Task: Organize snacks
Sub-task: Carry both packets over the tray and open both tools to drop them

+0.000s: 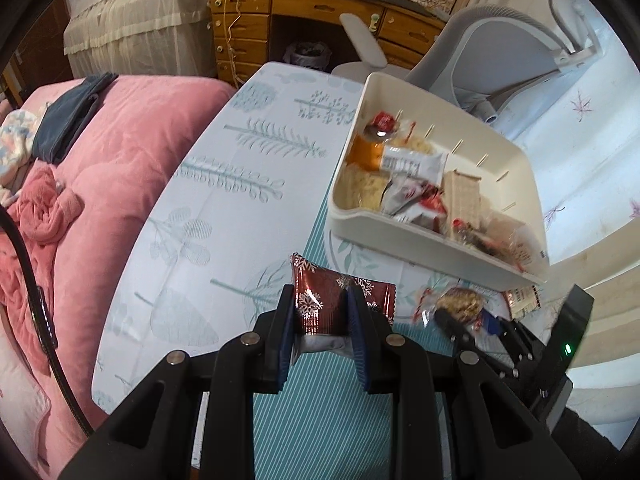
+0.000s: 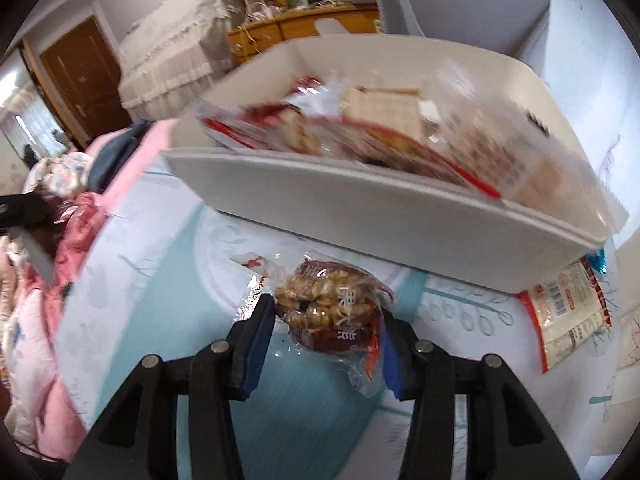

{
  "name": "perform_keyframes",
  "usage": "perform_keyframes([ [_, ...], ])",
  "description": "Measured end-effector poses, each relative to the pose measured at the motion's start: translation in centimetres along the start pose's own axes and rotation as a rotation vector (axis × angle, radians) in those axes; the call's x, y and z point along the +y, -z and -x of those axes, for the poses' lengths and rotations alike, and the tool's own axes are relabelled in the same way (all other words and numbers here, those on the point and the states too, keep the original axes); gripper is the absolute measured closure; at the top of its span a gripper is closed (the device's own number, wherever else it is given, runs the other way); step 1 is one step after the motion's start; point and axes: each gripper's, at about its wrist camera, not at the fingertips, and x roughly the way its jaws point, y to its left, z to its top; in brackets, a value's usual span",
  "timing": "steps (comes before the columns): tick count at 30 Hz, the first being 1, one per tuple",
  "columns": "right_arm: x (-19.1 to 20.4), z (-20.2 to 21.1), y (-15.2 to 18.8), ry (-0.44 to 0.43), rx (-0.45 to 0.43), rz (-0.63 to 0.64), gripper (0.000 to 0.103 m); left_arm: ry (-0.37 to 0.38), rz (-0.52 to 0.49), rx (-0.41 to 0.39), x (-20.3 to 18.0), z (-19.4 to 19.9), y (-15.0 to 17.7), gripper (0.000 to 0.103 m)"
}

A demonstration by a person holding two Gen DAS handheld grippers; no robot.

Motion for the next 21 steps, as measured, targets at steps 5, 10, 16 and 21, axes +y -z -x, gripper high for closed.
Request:
perform_keyframes([
  [5, 1.8, 2.4, -2.2, -0.071, -0.056, 0.037, 0.055, 0.010, -0.024, -0.031, -1.0, 0.6, -2.1, 0.079],
  [10, 2.3, 4.6, -5.2, -0.090, -0.136, 0.052, 0.055, 0.025, -0.049, -0.066, -2.4, 1.1, -4.4, 0.079],
  [16, 1.1, 6.4, -8.8, -0.044, -0.217, 0.034, 0.055, 0.053, -0.075, -0.107, -4.5, 1.1, -7.3, 0.079],
  [21, -0.6, 6.8, -11.0, 0.006, -0.257, -0.010, 0.055, 0.082, -0.110, -0.140, -7.0, 0.7, -9.6, 0.079],
])
